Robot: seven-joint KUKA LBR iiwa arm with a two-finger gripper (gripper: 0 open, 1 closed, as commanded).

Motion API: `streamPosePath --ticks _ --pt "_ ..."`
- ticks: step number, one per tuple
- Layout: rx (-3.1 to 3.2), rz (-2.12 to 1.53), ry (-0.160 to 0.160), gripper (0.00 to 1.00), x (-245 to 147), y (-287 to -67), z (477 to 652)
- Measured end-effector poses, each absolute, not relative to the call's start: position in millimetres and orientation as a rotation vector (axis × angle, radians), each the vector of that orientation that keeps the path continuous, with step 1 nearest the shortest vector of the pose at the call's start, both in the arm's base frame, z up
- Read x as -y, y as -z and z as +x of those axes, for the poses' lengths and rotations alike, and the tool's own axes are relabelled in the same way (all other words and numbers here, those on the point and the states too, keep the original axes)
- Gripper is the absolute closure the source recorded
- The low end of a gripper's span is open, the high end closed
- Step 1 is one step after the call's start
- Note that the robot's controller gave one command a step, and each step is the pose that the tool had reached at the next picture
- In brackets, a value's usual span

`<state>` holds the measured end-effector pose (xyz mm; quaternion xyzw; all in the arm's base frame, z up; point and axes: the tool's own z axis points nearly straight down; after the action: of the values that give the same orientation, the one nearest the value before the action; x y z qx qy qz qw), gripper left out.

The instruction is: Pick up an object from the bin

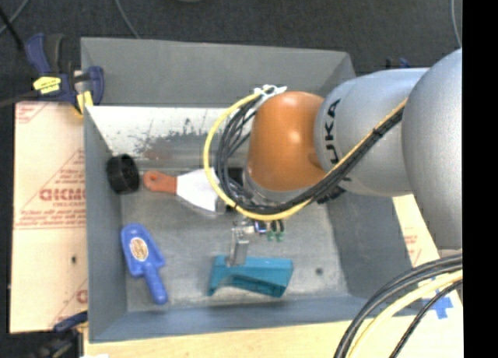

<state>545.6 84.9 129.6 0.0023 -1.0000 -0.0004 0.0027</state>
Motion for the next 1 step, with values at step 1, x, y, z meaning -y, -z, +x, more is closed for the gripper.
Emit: streamPosePath --ticks 1 --pt "3.144 0.003 0.002 0.0 -84.6 -134.2 547.6"
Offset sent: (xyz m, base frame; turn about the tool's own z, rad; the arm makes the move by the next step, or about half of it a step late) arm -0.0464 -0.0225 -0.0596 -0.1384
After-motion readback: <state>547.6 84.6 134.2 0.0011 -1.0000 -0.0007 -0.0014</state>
